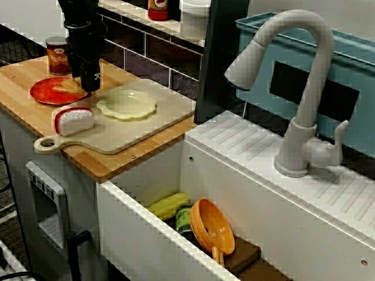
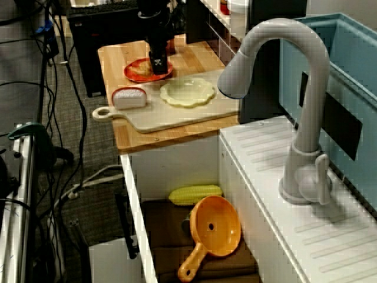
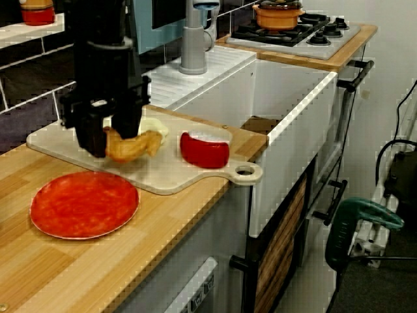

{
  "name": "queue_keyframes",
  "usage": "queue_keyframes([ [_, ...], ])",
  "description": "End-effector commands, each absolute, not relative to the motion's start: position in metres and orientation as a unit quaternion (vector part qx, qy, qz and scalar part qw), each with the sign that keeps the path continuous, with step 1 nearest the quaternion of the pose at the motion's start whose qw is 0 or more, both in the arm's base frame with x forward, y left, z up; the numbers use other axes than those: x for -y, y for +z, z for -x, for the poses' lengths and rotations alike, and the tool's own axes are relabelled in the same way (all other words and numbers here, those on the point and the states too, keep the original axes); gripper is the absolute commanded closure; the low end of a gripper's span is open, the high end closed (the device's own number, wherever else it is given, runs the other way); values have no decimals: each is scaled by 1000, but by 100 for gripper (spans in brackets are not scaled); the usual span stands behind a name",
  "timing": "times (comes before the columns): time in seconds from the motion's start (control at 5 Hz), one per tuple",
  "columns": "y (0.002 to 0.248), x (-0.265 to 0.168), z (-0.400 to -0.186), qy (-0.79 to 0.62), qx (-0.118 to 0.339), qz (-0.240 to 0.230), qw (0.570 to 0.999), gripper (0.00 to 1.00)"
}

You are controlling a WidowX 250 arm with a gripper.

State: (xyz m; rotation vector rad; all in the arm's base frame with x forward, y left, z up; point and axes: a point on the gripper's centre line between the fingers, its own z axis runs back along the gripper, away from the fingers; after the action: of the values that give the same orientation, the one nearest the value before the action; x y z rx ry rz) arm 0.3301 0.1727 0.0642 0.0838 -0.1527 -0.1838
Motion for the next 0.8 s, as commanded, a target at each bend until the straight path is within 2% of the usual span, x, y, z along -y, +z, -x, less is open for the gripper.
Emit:
queue_keyframes([
  [0.0, 96, -150, -336, -107, 106, -61, 987, 100],
  [0.2, 92, -135, -336, -110, 107, -63, 986, 100],
  [0.6, 93, -125, -349, -101, 101, -57, 988, 100],
])
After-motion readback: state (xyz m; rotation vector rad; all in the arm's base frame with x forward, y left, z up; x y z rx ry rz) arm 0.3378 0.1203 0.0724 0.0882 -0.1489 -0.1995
